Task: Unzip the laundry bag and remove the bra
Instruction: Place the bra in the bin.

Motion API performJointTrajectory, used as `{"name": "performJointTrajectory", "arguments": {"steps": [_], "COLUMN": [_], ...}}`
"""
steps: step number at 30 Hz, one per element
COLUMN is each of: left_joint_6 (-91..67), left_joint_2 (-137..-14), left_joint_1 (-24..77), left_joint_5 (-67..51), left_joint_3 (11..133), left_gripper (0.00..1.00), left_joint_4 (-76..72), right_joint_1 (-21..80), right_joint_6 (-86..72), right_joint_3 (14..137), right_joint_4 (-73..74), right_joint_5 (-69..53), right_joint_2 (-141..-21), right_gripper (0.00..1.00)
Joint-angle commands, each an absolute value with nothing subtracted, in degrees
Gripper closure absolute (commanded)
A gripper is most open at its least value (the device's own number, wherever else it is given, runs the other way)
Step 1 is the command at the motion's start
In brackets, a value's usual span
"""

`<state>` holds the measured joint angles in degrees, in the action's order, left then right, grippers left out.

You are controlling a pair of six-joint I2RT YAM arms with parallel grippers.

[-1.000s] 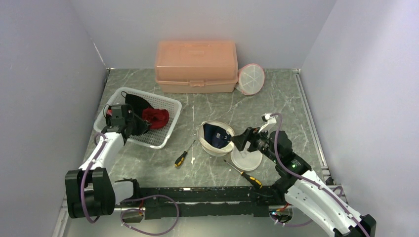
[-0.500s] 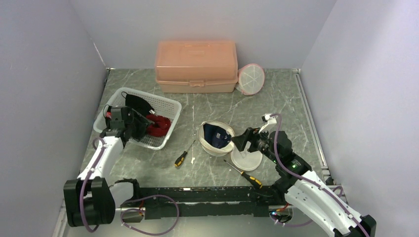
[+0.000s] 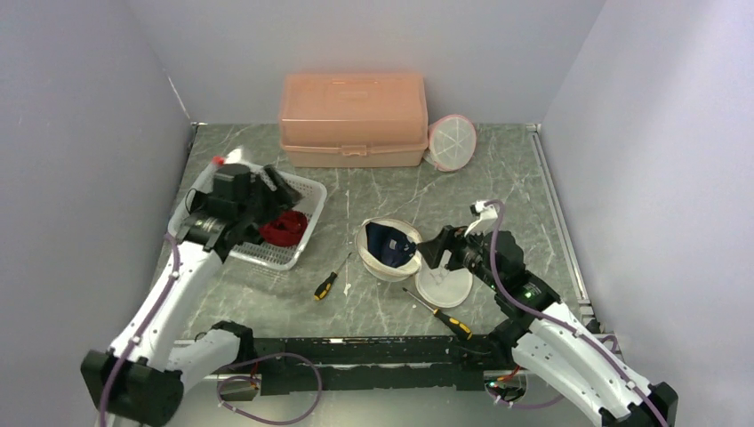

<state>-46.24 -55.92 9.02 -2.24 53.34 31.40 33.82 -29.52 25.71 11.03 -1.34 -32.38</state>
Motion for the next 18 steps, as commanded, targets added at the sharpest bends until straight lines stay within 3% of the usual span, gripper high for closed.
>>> {"name": "performJointTrajectory", "arguments": {"steps": [1,9,18], "left_joint_6": [-38.18,-34.27,-30.76], "left_joint_2": [-63.73,-76.36,-82.05], "left_joint_1": [25.03,36.46,38.18], "left_joint_5": [4.76,0.70,-6.40], "left_joint_3": [61.52,67.02,65.68], "left_gripper": [0.23,0.23,0.25], "left_joint_4": [35.82,30.80,26.17], "right_joint_1": [33.75,34.39,35.69], "right_joint_6": [-28.69,-30.00,-30.68], "right_joint_3": [29.59,32.06,32.88], "right_joint_4": [10.74,8.23,7.40], "right_joint_5": [-0.15,-4.06,-1.72], "right_joint_2": [-37.34,-49.64,-58.06], "right_gripper": [0.21,0.25,0.30]}}
